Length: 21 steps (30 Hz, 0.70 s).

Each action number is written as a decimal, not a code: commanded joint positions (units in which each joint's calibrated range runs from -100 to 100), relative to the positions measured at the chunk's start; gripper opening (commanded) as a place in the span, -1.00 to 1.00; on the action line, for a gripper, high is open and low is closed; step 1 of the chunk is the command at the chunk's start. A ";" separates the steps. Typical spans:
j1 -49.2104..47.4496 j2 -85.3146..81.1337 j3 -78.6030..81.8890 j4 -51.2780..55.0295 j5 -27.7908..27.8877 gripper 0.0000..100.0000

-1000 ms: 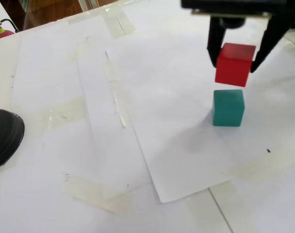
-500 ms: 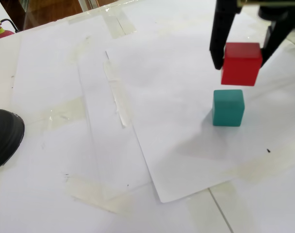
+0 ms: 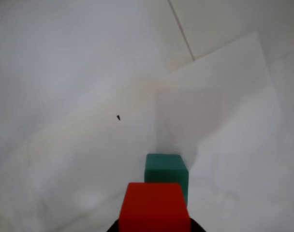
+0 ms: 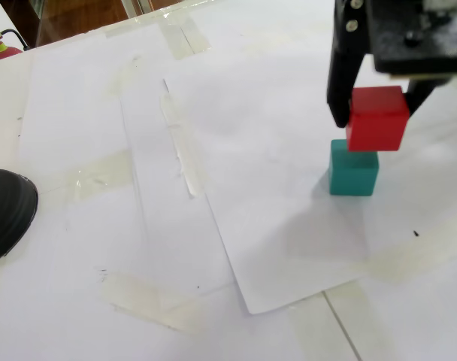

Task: Put the red cube on the top of the blue cube.

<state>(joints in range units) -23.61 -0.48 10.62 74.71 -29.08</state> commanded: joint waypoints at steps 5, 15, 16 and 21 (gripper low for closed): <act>0.90 1.08 -4.94 -2.10 0.44 -0.76; 2.57 1.94 -4.94 -3.16 0.10 -0.75; 2.64 2.11 -4.94 -3.24 0.10 -0.75; 2.79 2.88 -4.94 -3.73 -0.05 -0.75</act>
<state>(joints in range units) -21.49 3.08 10.26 72.18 -28.74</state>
